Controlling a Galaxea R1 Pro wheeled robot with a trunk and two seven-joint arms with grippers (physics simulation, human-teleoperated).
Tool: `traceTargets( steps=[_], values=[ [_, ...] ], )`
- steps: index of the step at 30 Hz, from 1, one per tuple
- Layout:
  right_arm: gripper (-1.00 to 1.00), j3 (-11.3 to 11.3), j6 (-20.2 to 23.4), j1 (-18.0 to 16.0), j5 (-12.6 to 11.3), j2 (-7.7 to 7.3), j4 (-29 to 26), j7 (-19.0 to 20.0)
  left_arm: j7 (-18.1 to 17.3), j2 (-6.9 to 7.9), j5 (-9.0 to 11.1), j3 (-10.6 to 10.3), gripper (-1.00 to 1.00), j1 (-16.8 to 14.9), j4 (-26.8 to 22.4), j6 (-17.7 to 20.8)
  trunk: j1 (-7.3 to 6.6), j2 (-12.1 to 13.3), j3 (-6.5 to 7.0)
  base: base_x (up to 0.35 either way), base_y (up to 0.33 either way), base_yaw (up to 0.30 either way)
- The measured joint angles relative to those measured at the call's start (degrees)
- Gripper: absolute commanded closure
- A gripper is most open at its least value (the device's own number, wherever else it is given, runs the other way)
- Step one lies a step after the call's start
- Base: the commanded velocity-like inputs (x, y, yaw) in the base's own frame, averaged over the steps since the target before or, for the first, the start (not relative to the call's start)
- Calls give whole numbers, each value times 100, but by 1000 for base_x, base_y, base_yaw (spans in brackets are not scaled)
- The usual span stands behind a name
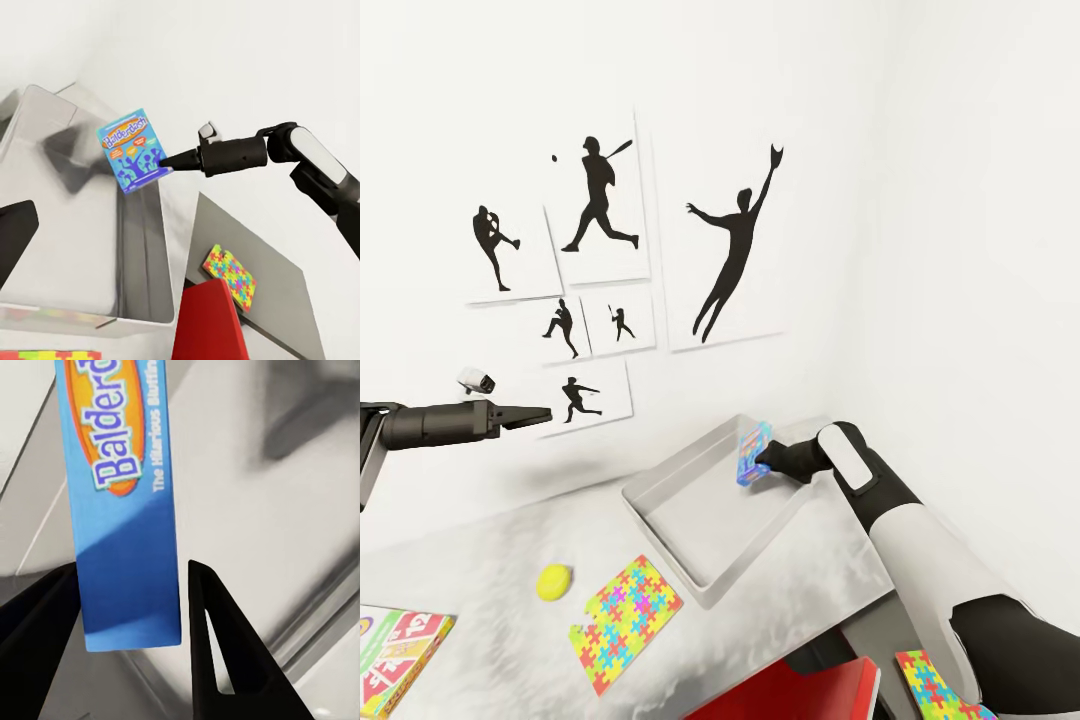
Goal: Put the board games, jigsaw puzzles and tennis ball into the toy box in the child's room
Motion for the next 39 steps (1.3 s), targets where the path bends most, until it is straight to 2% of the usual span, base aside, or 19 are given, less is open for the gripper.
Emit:
traceTargets(
  steps=[6, 17, 27, 39],
  values=[
    [100, 0, -95, 0, -16, 6, 1, -10, 0, 4, 0, 0, -100, 0, 0, 0, 0, 0, -8, 0, 0, 0],
    [100, -19, -301, 0, -27, 0, -6, -31, 0, 12, 0, 0, -100, 0, 0, 0, 0, 1, -100, 0, 0, 0],
    [100, -32, -362, -2, -37, 0, -8, -43, 0, 11, 0, 0, -100, 0, 0, 0, 0, 0, -189, 0, 0, 0],
    [100, -41, -373, -2, -48, 8, -20, -43, 0, 12, 6, 0, -100, 0, 0, 0, 0, 0, -222, 0, 0, 0]
  ],
)
